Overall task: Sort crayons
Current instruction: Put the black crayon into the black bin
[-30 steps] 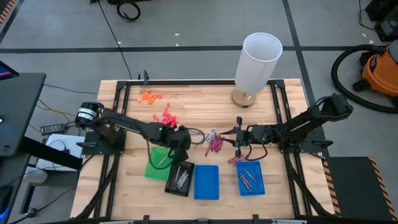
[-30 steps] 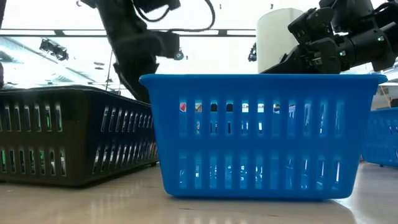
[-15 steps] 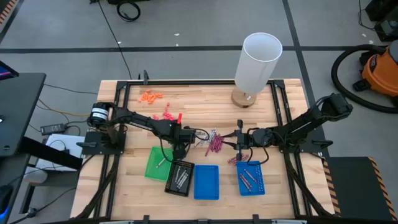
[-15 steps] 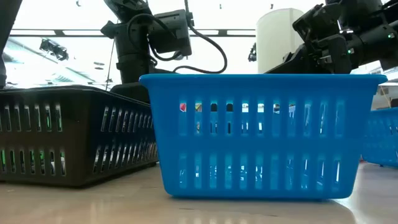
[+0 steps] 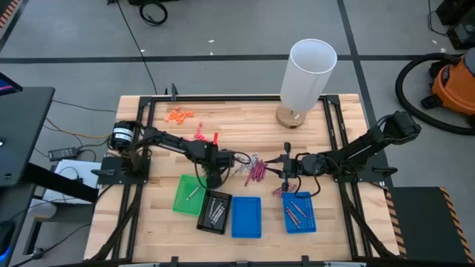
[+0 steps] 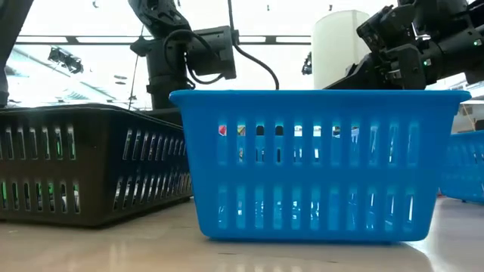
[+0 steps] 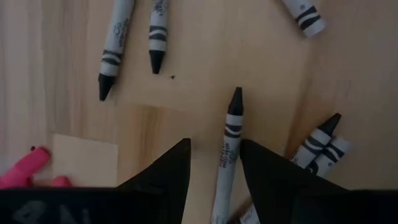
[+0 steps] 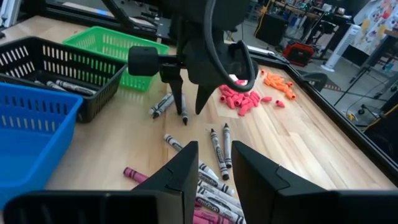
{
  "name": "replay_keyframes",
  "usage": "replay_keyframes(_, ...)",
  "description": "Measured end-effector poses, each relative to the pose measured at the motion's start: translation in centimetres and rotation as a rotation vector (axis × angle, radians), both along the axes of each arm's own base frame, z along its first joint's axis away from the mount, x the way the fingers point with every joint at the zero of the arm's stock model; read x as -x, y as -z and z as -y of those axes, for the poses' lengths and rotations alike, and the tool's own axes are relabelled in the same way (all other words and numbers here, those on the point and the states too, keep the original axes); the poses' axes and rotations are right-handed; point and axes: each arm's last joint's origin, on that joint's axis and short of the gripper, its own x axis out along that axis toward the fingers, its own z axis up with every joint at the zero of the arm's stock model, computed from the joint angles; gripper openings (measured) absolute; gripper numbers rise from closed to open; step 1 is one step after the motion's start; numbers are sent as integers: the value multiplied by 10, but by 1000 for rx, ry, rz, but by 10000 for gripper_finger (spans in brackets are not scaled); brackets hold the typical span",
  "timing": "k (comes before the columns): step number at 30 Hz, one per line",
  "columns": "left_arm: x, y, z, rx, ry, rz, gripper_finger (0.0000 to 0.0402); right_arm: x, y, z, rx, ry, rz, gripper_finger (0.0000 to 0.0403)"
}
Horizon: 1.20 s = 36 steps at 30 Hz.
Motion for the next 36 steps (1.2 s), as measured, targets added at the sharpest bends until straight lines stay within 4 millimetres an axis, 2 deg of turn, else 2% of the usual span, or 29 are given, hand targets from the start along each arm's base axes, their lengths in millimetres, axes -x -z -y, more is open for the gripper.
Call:
replay_keyframes(6, 0, 2, 0, -6, 18, -9, 139, 0, 0, -1, -2, -2, -1, 105)
replay_keyframes(16, 1, 4, -1, 7, 26, -26, 22, 0, 0, 0, 15, -1, -5, 105)
replay_keyframes(19, 1, 4, 2, -6, 37, -24, 11, 0, 0, 2, 12, 17, -3, 105)
replay_keyframes(25, 6, -11, 7, -80, 41, 19, 13, 0, 0, 3, 14, 41, -1, 105)
replay_keyframes(29, 1, -37, 7, -72, 4, 182, 13, 0, 0, 4, 41, 83, -2, 105)
replay_keyframes(36, -3, -63, 20, 32, -34, 384, 13, 2, 2, 6, 68, 163, -21, 105)
